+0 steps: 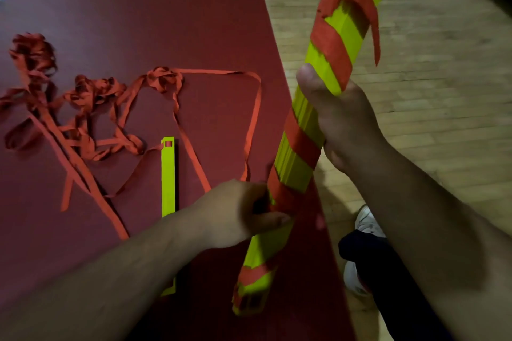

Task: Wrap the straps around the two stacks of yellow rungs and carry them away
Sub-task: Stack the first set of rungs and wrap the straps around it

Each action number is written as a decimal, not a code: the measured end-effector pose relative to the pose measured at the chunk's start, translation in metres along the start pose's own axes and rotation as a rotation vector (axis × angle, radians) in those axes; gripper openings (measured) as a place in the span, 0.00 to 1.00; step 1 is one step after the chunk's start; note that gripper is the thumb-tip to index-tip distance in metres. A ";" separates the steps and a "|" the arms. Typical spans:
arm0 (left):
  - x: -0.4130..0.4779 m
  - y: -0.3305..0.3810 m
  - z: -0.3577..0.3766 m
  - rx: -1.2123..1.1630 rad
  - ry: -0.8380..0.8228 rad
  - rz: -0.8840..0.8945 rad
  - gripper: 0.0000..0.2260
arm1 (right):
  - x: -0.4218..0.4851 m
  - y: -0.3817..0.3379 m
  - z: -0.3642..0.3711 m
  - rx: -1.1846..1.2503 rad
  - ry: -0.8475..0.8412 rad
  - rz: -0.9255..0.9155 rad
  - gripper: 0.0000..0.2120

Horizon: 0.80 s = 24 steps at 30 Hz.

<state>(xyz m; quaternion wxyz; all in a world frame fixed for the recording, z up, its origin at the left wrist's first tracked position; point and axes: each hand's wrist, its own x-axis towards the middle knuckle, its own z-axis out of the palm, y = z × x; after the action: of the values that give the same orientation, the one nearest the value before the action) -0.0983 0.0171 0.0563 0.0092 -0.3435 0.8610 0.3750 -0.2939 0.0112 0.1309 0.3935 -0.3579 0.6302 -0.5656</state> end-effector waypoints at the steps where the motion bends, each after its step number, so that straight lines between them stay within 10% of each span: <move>1: -0.001 0.000 -0.002 -0.081 -0.041 0.021 0.21 | 0.000 0.000 -0.002 0.064 -0.098 -0.006 0.22; 6: -0.006 0.012 -0.005 -0.423 -0.200 0.111 0.09 | -0.012 -0.006 -0.004 0.386 -0.622 0.062 0.20; 16: -0.002 0.011 0.004 0.006 0.180 -0.032 0.16 | 0.007 0.001 0.003 0.097 0.128 0.056 0.14; 20: -0.002 0.020 0.016 0.113 0.193 -0.173 0.31 | 0.002 0.004 0.010 0.079 0.152 0.060 0.20; 24: 0.001 0.014 0.013 0.049 0.304 -0.157 0.23 | -0.001 0.002 0.012 0.106 0.081 0.033 0.19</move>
<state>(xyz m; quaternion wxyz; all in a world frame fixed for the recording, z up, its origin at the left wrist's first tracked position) -0.1107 0.0321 0.0554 -0.0833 -0.4622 0.8318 0.2959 -0.2823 0.0068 0.1280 0.3954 -0.3028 0.6206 -0.6056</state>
